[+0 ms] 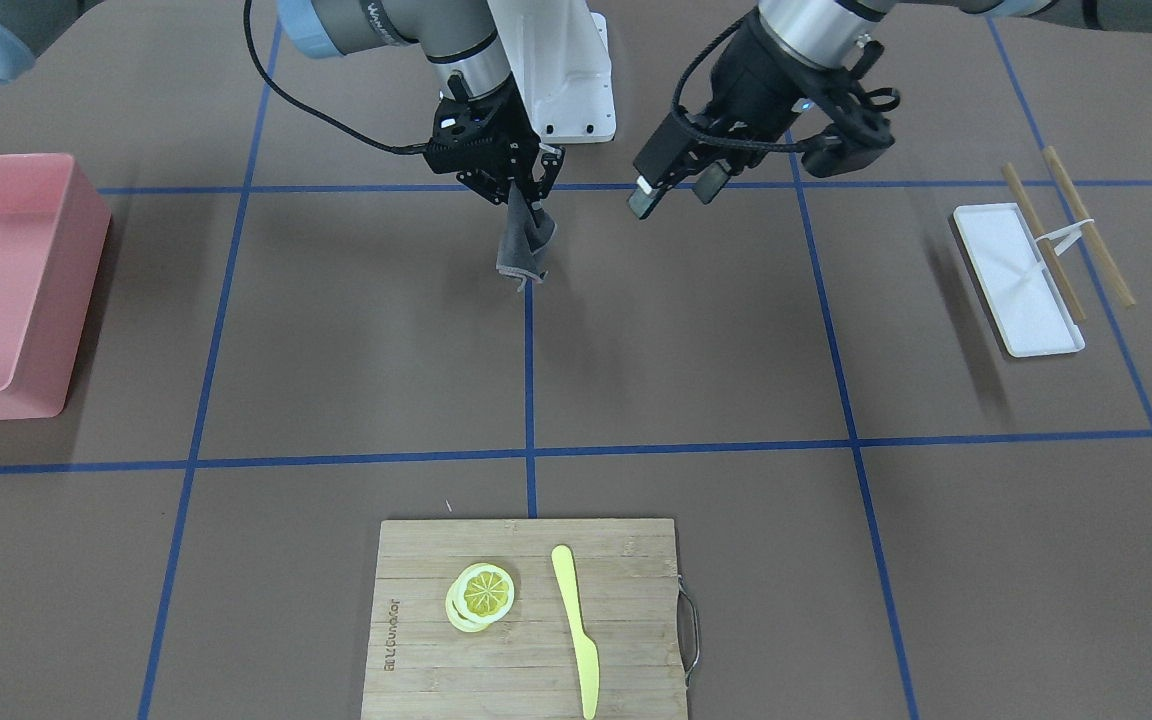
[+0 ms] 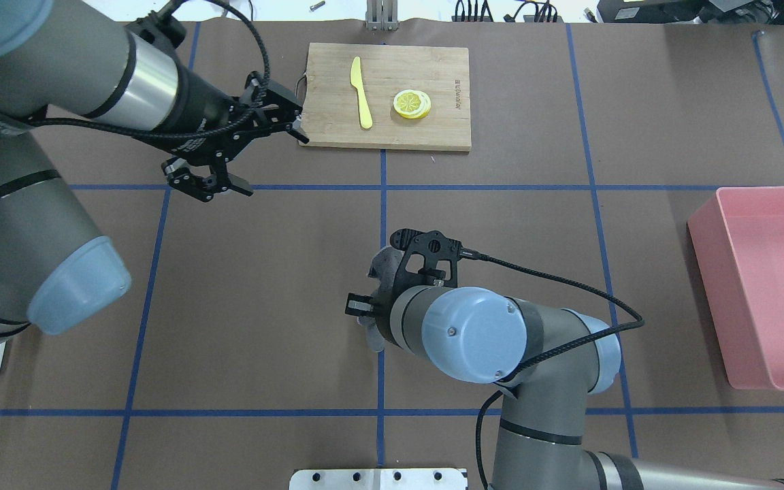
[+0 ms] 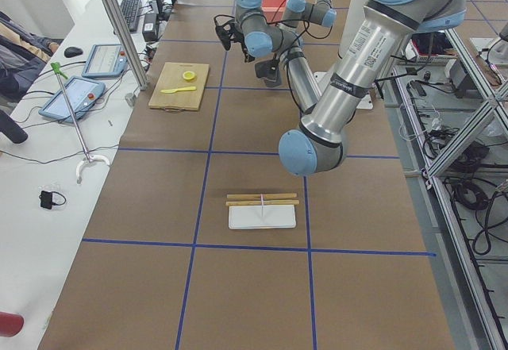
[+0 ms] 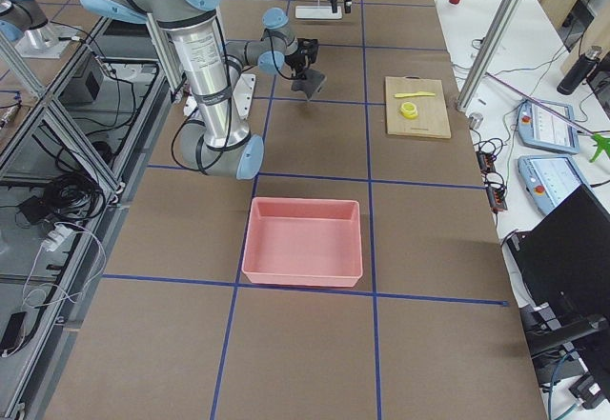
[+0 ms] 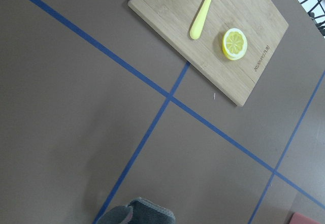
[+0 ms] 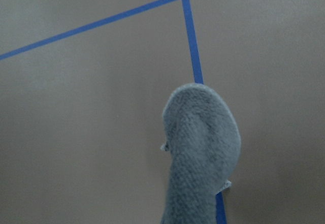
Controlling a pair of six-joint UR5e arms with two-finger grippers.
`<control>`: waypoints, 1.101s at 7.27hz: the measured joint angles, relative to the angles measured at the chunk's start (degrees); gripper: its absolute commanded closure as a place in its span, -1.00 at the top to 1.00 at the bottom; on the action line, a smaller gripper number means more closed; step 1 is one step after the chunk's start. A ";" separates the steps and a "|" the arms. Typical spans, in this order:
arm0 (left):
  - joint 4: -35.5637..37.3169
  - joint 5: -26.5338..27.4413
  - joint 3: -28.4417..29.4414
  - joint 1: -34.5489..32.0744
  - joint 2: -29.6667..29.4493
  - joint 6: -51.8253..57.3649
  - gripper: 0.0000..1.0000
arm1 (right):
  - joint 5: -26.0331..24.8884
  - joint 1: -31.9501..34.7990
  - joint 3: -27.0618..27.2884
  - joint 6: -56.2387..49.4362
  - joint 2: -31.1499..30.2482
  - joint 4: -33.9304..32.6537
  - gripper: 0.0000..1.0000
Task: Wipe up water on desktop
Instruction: 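Open the left gripper and withdraw it while the right gripper lowers the cloth, then wipe the table with the cloth in the right gripper, sweeping toward the center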
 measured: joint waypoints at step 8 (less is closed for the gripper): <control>0.27 -5.11 -1.61 -10.40 10.21 11.57 0.96 | 19.88 12.47 10.87 -18.04 -22.52 -12.94 -1.00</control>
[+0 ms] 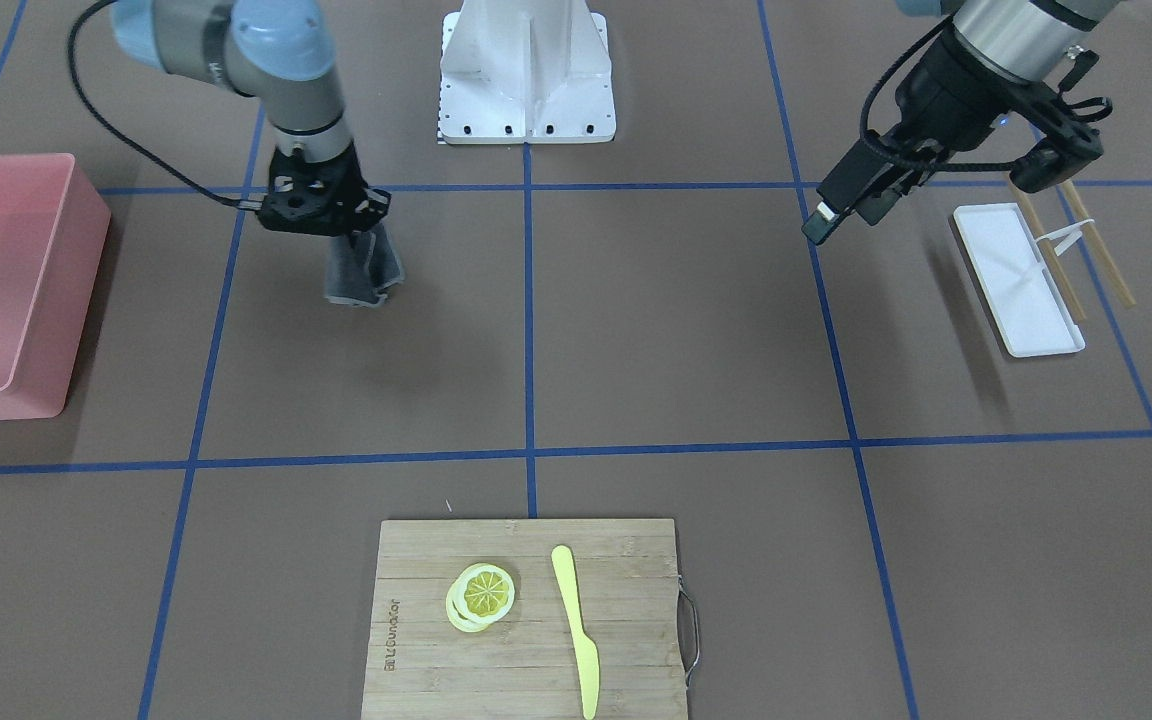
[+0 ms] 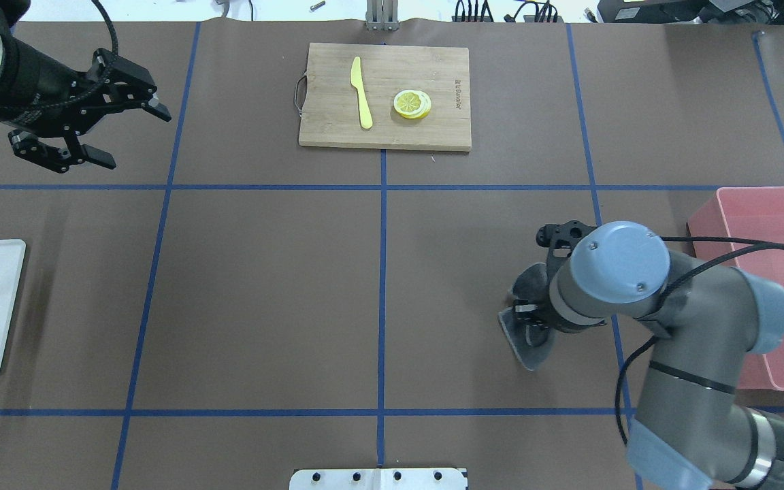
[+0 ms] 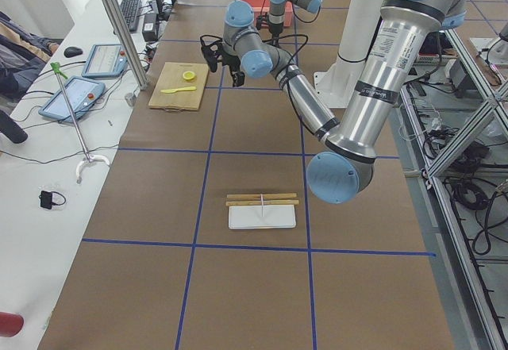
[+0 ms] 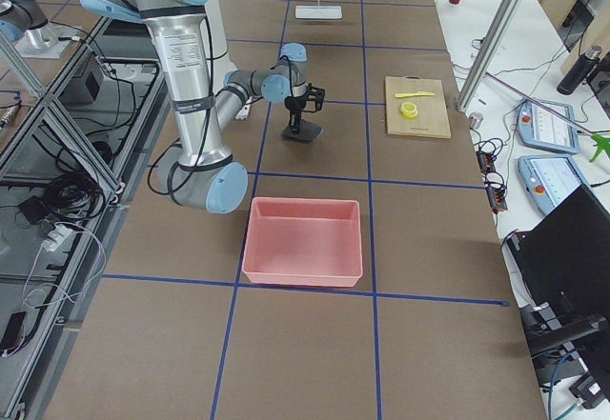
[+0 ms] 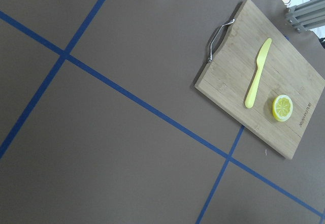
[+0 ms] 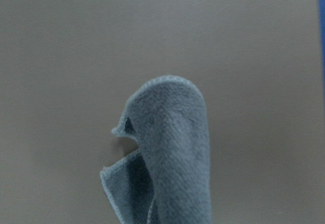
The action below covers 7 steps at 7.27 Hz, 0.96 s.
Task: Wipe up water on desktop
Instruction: 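Wipe the table with the cloth in the right gripper, sweeping toward the center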
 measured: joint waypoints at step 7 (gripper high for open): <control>-0.03 -1.96 0.72 -14.88 15.40 36.36 0.96 | 0.92 2.93 0.57 -11.50 -0.52 -7.08 -1.00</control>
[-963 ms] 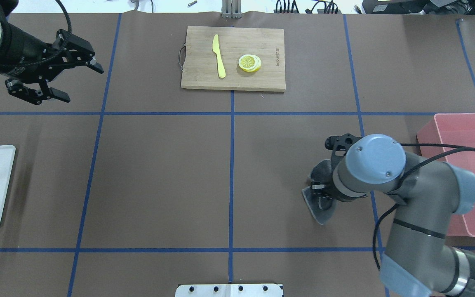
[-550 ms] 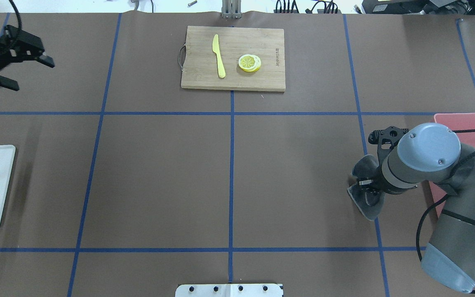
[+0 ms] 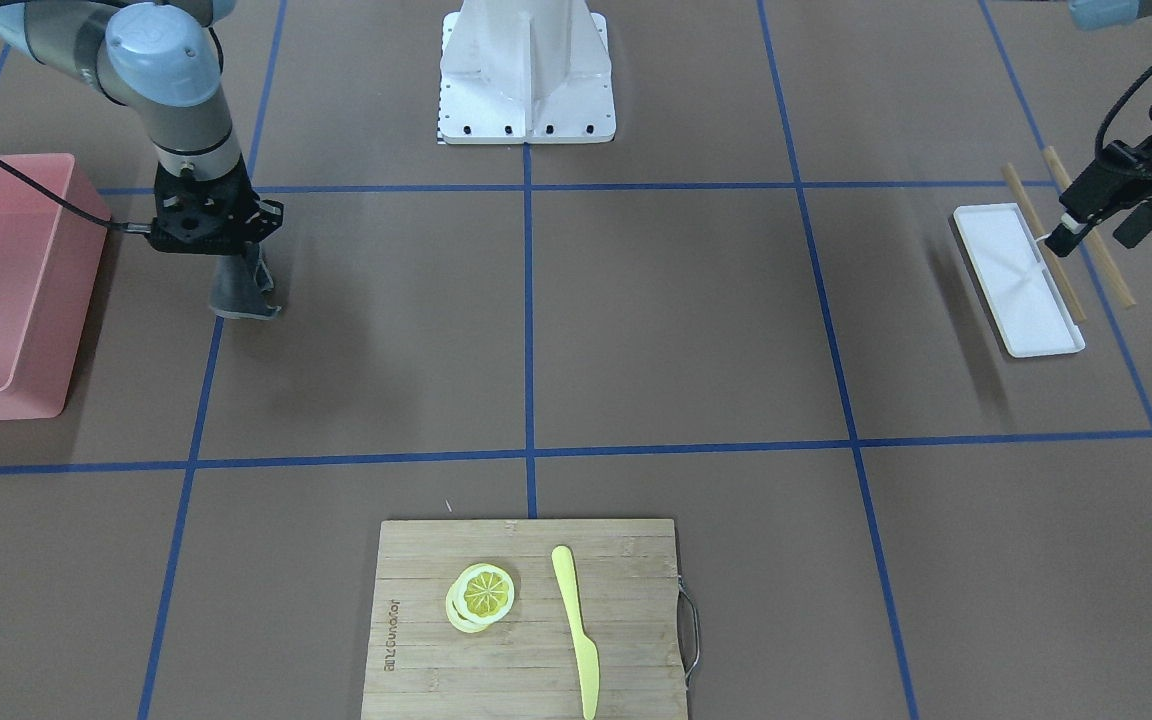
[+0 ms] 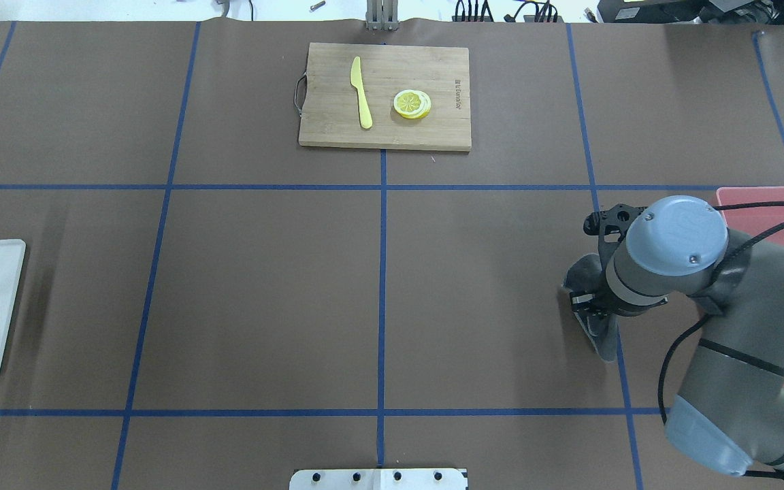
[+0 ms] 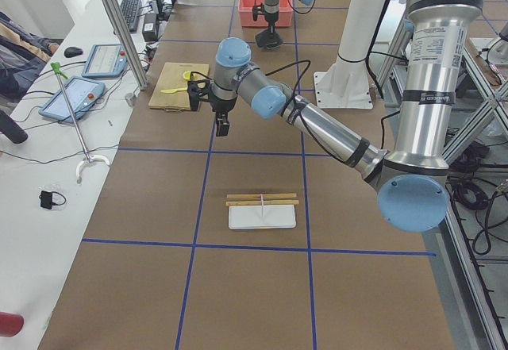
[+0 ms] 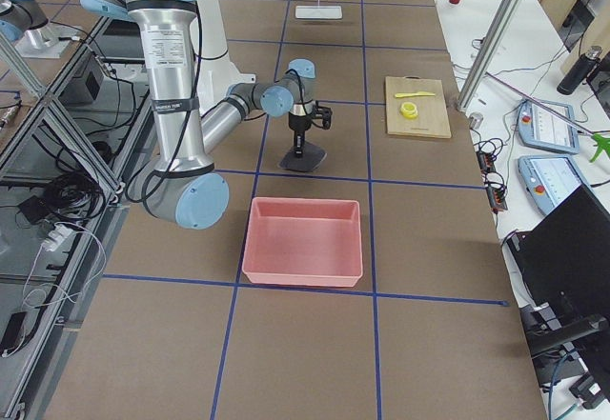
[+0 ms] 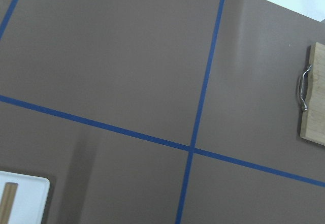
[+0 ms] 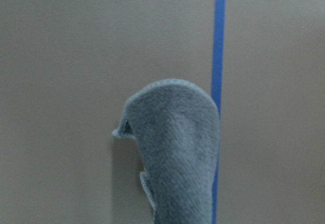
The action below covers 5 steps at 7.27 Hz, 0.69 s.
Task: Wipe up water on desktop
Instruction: 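Wipe the table with the cloth in the right gripper, sweeping toward the center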
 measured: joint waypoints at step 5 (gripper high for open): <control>-0.02 0.11 1.60 -1.93 0.88 4.96 0.96 | -0.68 -8.09 -16.60 15.68 27.84 -5.51 -1.00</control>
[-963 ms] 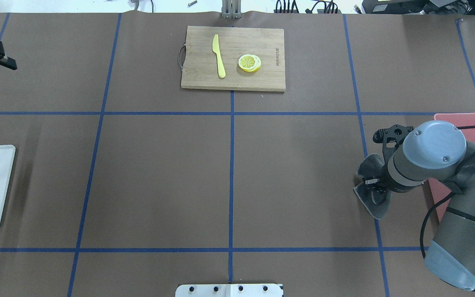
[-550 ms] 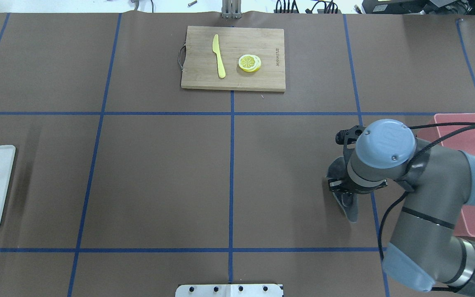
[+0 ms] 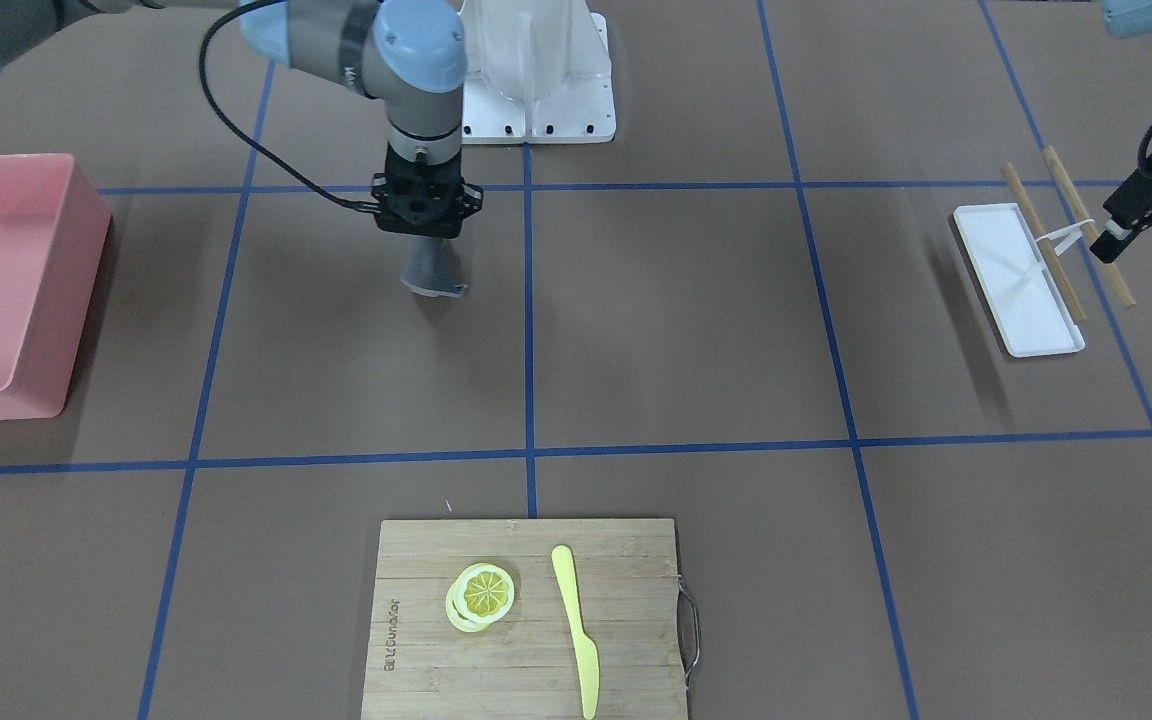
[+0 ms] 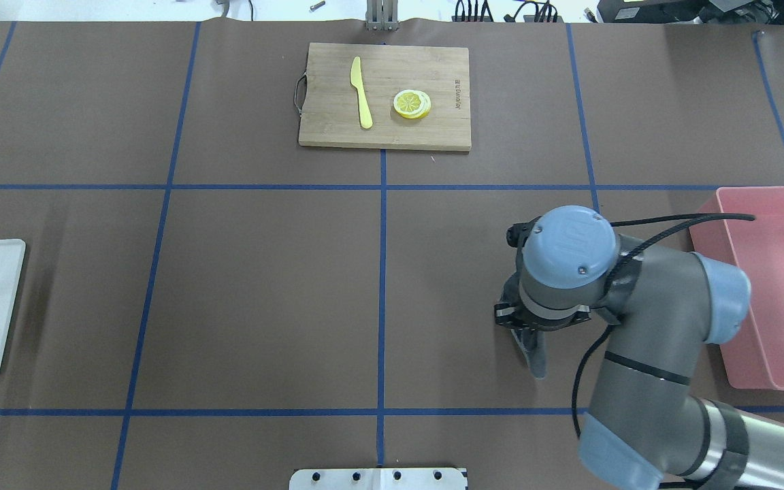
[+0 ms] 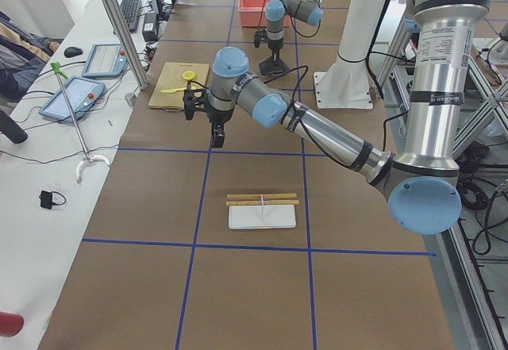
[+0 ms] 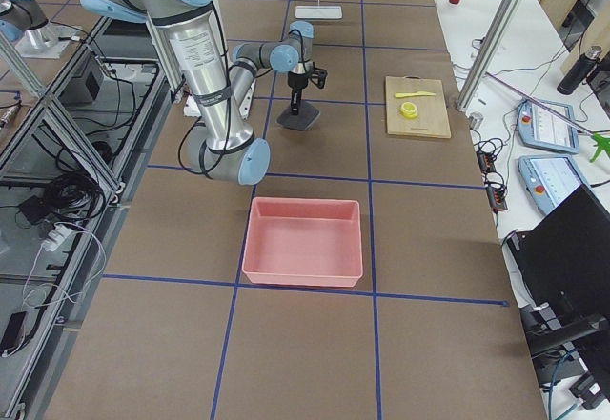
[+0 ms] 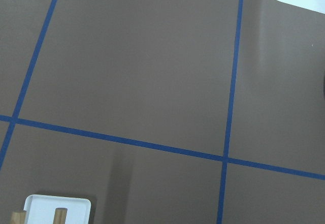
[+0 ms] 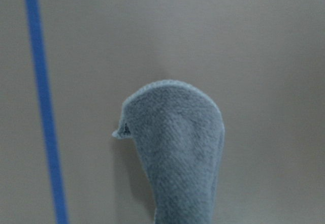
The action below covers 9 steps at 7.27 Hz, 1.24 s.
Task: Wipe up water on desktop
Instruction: 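Wipe the table with the cloth in the right gripper, sweeping toward the center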
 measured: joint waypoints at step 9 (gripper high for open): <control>0.00 0.00 -0.25 -1.10 0.08 0.12 0.96 | 3.76 9.10 9.35 -12.59 -22.73 7.26 -1.00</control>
